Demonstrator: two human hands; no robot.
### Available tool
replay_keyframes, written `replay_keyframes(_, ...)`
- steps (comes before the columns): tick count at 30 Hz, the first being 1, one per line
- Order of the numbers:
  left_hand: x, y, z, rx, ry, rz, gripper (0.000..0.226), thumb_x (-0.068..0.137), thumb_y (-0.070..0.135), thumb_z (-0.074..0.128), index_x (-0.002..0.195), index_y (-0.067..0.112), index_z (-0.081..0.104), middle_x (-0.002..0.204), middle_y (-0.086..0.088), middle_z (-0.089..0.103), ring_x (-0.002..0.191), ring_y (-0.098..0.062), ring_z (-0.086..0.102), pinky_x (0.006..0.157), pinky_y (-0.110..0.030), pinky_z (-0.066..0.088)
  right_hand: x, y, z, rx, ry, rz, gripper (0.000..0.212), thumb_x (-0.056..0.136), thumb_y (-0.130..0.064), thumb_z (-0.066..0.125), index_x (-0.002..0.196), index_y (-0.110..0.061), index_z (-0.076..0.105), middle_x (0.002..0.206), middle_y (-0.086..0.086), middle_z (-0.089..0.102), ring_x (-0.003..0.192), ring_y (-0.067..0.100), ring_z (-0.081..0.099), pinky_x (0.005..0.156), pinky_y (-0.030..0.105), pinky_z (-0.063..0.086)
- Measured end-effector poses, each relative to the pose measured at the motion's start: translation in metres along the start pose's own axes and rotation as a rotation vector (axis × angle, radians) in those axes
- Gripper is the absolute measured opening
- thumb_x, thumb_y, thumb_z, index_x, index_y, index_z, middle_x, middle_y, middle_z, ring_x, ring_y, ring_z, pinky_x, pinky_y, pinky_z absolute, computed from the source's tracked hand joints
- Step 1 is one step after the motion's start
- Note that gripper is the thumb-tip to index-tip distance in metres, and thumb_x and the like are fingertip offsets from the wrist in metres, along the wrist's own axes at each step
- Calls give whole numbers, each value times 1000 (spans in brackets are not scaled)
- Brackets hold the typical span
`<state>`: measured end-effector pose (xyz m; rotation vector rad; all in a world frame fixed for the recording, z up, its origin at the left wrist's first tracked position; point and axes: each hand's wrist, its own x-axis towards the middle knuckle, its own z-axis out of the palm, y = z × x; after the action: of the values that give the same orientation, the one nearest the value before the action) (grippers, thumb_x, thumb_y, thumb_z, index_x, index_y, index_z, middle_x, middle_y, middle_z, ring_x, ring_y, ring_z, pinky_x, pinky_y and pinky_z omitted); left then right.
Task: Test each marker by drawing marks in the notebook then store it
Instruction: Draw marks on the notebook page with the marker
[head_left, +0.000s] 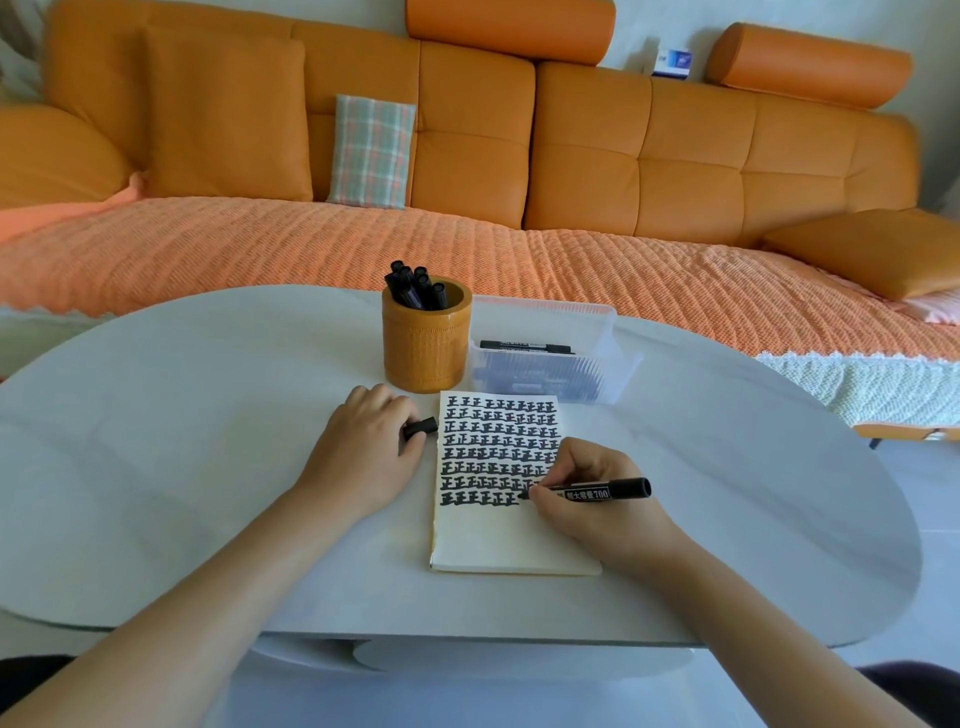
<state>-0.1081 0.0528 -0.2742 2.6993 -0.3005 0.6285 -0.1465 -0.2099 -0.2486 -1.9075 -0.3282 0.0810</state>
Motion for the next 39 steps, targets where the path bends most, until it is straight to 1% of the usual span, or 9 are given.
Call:
replay_keyframes(5,-1,1,-1,-5,2,-4,10,88,28,62,90,18,61,94,3,56,90,-20,46,72,-33,42,-1,0,-1,-24,-16,-36,22,76,-15,69,71,-4,50,66,2,57,59,15,46,54,30,37)
replay_keyframes(10,-1,2,-1,-4,5,-4,9,88,27,62,89,18,62,93,3,56,90,-20,47,72,-33,42,-2,2,-1,-25,-2,-47,22,79,-12,69,71,-4,51,66,2,56,59,13,47,54,29,37)
replay_keyframes(14,-2,2,-2,-9,7,-5,9,87,26,63,89,17,62,93,1,57,89,-21,47,72,-33,42,-2,1,-2,-11,-45,-79,22,77,-10,68,70,1,50,67,13,54,62,14,47,56,29,37)
replay_keyframes(18,-1,2,-2,-9,-2,-12,10,89,27,62,91,18,62,95,2,57,90,-20,46,74,-34,43,0,4,-3,-2,-33,-64,22,82,-1,69,71,1,50,65,-1,55,60,12,48,55,27,38)
replay_keyframes(23,-1,3,-2,-8,-3,-13,10,89,27,62,91,18,62,95,2,57,91,-20,46,74,-32,42,0,4,-2,-1,-39,-75,19,76,-10,66,69,-4,49,68,5,54,62,17,47,57,34,37)
replay_keyframes(26,-1,2,-2,-12,0,-13,9,88,27,62,91,18,62,95,2,57,91,-21,46,74,-34,42,0,4,-1,16,-17,-79,21,79,-7,67,70,-3,49,67,3,55,61,15,47,56,32,37)
replay_keyframes(31,-1,2,-2,-9,2,-12,9,88,26,62,90,18,62,94,2,57,90,-20,46,72,-33,42,0,4,0,11,-55,-88,20,77,-12,68,68,-5,52,70,14,57,63,17,50,58,32,39)
replay_keyframes(35,-1,2,-2,-12,-4,-19,9,88,27,62,90,18,62,95,2,57,90,-20,46,73,-33,43,0,4,0,47,-56,-95,20,77,-7,68,68,-1,52,68,8,57,63,15,50,58,30,39)
replay_keyframes(39,0,2,-2,-10,-8,-19,9,89,27,61,91,18,62,96,2,57,90,-19,46,73,-33,43,-1,2,0,8,-68,-101,21,76,-12,70,66,-5,53,67,9,55,61,14,49,55,29,38)
